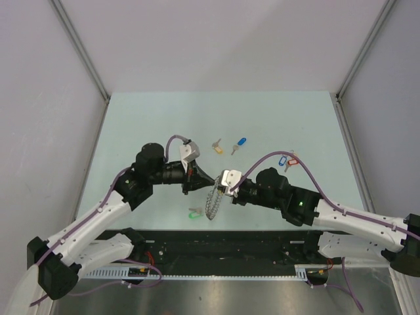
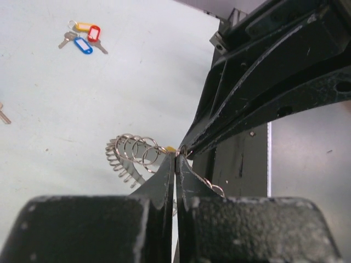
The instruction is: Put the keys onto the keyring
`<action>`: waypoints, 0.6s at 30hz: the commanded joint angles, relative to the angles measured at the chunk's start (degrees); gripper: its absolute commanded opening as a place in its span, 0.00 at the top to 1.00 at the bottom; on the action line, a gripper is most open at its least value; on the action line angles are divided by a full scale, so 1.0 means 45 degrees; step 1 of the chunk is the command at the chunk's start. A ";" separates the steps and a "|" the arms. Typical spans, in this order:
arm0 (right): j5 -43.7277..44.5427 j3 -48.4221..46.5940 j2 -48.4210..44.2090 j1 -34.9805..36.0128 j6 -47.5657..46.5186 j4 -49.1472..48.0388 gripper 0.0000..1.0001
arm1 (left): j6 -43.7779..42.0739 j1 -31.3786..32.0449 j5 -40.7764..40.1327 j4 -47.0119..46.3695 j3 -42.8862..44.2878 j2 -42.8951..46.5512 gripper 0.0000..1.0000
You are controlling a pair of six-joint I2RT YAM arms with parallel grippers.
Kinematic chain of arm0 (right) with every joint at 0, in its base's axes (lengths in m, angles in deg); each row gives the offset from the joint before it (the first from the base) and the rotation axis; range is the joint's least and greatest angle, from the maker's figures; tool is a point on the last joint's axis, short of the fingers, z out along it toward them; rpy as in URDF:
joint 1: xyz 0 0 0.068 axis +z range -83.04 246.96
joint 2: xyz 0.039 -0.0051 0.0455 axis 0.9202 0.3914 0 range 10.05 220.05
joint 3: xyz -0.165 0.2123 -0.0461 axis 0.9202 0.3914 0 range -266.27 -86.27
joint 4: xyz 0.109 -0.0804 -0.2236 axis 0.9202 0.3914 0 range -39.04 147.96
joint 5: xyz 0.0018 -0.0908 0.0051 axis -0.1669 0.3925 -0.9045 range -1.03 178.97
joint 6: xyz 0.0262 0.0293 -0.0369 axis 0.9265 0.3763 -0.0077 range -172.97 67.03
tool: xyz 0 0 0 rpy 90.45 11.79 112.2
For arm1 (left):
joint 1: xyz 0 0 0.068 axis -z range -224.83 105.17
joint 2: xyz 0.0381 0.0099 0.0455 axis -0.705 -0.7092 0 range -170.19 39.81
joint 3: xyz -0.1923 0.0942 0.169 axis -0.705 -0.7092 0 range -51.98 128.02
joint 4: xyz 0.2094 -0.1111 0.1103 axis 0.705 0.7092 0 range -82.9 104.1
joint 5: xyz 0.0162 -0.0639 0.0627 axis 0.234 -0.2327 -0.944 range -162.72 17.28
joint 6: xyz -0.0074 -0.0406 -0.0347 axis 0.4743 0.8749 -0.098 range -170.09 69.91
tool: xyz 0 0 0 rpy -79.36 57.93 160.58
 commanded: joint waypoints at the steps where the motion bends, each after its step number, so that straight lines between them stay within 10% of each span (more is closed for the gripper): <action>1: 0.0183 0.0388 -0.0269 0.0133 0.0645 -0.1152 1.00 | 0.1192 0.0094 -0.0941 -0.2783 -0.0407 0.0675 1.00; 8: 0.0574 0.0486 -0.0308 0.0113 0.0470 -0.1602 1.00 | 0.1408 0.0095 -0.1780 -0.3078 -0.0877 0.0851 1.00; 12: 0.0614 0.0447 -0.0327 -0.0004 0.0313 -0.1485 1.00 | 0.1253 0.0056 -0.2815 -0.2806 -0.0955 0.1241 0.56; 18: 0.0536 0.0272 -0.0386 -0.0452 0.0255 -0.0803 1.00 | 0.0842 -0.0353 -0.4516 -0.2101 -0.0760 0.2081 0.29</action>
